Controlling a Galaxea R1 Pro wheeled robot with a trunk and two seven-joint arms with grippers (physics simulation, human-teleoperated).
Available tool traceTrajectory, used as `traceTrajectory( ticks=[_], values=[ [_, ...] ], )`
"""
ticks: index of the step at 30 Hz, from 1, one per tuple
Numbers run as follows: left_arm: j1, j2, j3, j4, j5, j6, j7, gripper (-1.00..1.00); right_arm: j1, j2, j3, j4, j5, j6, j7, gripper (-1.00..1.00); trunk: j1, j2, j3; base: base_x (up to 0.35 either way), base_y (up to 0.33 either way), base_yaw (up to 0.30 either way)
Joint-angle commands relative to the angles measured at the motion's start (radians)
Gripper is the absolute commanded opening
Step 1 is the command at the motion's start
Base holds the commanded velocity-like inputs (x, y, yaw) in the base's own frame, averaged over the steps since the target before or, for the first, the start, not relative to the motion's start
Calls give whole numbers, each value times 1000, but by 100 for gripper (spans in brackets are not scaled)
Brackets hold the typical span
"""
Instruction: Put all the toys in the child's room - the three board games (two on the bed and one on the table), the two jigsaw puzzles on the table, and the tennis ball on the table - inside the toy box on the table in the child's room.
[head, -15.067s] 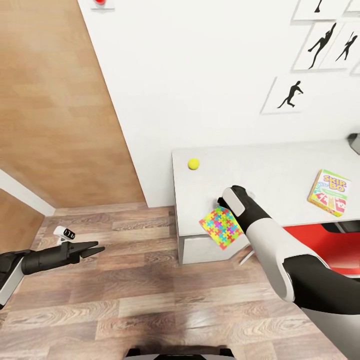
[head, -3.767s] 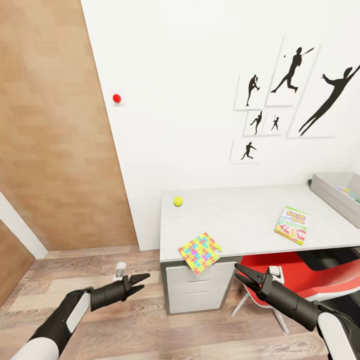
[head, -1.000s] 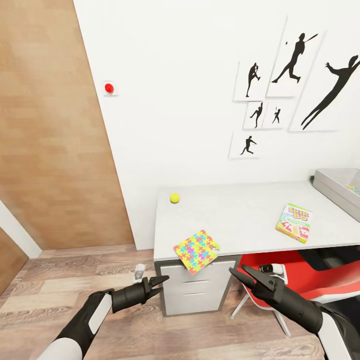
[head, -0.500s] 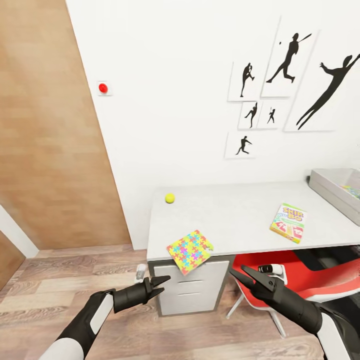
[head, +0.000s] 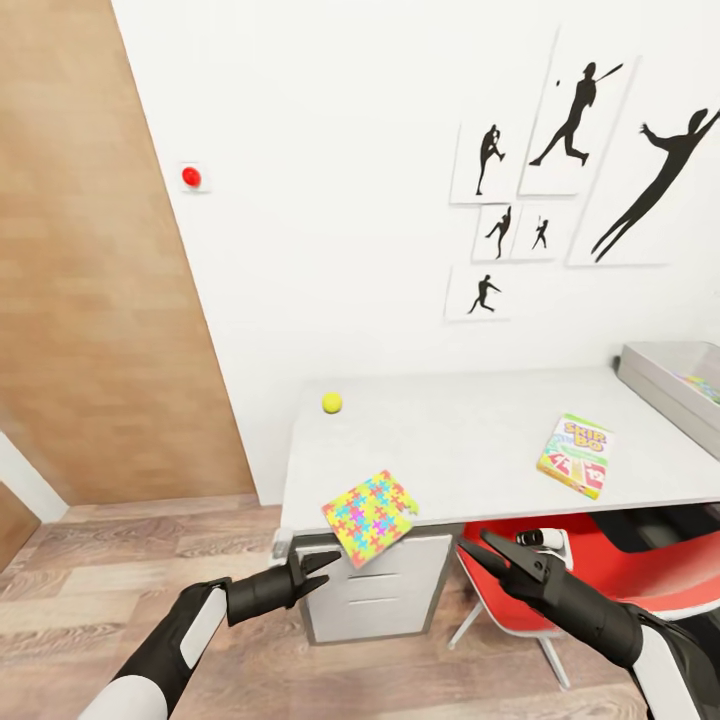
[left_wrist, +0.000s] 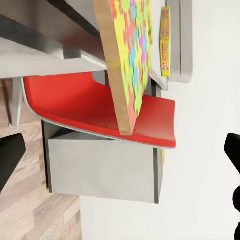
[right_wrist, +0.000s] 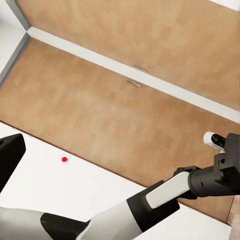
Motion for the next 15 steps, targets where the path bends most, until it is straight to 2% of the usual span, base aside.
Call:
traceTrajectory(
  ticks=[1,15],
  values=[
    [0,0,1,0,3,6,-1,100,-1,0,-1,0,2,4,3,100,0,-1,-1,196,-18,0],
    [0,0,1,0,4,6,-2,100,-1,3,-1,0,2,4,-11,100,0,-1,-1,27,-18,0]
  ],
)
